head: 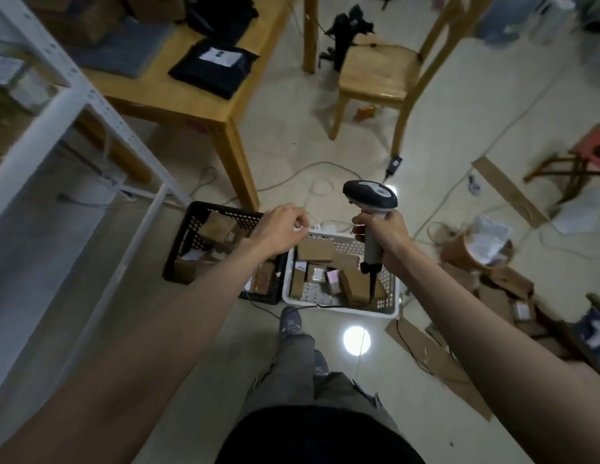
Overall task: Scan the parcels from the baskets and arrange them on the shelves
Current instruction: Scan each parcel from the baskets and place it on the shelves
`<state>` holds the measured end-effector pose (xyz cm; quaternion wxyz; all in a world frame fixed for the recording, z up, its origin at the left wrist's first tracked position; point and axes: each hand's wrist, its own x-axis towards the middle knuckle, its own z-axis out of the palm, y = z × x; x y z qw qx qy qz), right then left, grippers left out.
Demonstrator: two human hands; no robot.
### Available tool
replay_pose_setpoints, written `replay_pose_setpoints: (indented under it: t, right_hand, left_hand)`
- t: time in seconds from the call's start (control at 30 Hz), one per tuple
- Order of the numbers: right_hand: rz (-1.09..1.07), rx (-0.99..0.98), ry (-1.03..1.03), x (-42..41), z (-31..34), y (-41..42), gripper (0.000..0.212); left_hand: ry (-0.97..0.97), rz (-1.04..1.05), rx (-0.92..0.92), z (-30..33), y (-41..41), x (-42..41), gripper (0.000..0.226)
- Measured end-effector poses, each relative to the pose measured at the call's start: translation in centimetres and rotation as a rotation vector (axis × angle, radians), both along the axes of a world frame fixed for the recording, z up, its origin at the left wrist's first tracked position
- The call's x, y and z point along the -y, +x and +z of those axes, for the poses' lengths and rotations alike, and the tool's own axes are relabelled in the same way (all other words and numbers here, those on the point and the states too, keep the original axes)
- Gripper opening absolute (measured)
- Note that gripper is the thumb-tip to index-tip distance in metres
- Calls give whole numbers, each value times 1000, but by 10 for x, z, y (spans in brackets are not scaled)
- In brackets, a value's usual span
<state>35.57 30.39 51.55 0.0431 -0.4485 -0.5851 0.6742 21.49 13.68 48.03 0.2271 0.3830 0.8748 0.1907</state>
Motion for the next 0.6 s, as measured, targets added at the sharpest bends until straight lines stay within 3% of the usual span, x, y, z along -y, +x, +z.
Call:
replay_pose_setpoints:
  t: [0.3,0.6]
  right_hand:
    - [-195,168,-61,-26,-87,5,22]
    - [-277,246,-164,-36,-228,11,27]
  left_hand:
    - [-112,-49,158,-92,-17,-54,11]
    - [-346,-106,298,-252,-6,-73,26]
